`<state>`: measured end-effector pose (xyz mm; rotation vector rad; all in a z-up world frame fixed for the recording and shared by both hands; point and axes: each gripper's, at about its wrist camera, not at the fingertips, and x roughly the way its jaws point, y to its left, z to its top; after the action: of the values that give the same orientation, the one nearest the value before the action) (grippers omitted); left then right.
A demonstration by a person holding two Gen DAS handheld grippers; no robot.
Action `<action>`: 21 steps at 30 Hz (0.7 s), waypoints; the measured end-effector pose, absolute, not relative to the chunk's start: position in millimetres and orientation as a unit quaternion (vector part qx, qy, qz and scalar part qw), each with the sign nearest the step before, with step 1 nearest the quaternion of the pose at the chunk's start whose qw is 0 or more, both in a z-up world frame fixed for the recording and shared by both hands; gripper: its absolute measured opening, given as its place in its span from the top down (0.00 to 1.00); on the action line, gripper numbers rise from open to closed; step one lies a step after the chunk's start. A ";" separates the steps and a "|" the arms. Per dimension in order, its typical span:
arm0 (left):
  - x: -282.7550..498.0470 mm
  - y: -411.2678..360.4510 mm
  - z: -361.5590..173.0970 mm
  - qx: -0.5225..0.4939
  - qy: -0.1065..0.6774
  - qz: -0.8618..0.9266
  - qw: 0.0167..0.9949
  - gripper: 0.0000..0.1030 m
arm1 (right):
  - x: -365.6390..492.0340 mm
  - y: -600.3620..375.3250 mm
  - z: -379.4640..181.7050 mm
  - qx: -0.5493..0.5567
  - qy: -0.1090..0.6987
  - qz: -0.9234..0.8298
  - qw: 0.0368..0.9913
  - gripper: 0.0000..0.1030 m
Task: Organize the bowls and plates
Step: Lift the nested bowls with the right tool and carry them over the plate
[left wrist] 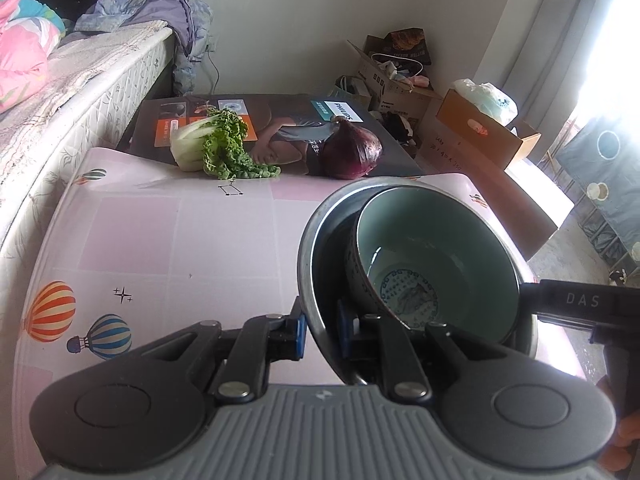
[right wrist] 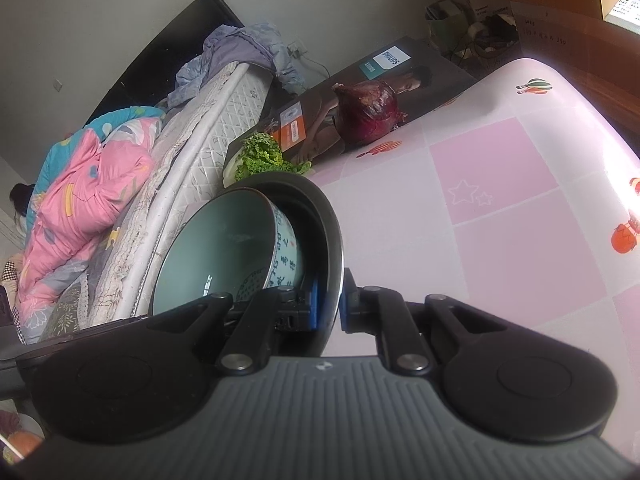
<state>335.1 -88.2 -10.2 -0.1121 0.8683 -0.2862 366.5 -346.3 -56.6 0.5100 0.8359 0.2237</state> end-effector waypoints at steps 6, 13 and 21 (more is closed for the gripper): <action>297.2 -77.4 2.9 -0.054 0.420 -0.147 0.894 0.86 | 321.2 -339.5 -39.9 0.245 0.399 0.112 0.877 0.90; 247.9 -65.4 -5.1 -0.048 0.440 -0.151 0.884 0.86 | 260.1 -328.1 -49.7 0.258 0.422 0.115 0.861 0.90; 224.0 -56.2 -26.5 -0.051 0.472 -0.149 0.867 0.86 | 215.6 -313.7 -67.8 0.249 0.449 0.109 0.851 0.90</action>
<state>224.0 -56.2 -26.5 -0.1065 0.9885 -0.3126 215.6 -313.7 -67.8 0.5251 0.9446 0.2300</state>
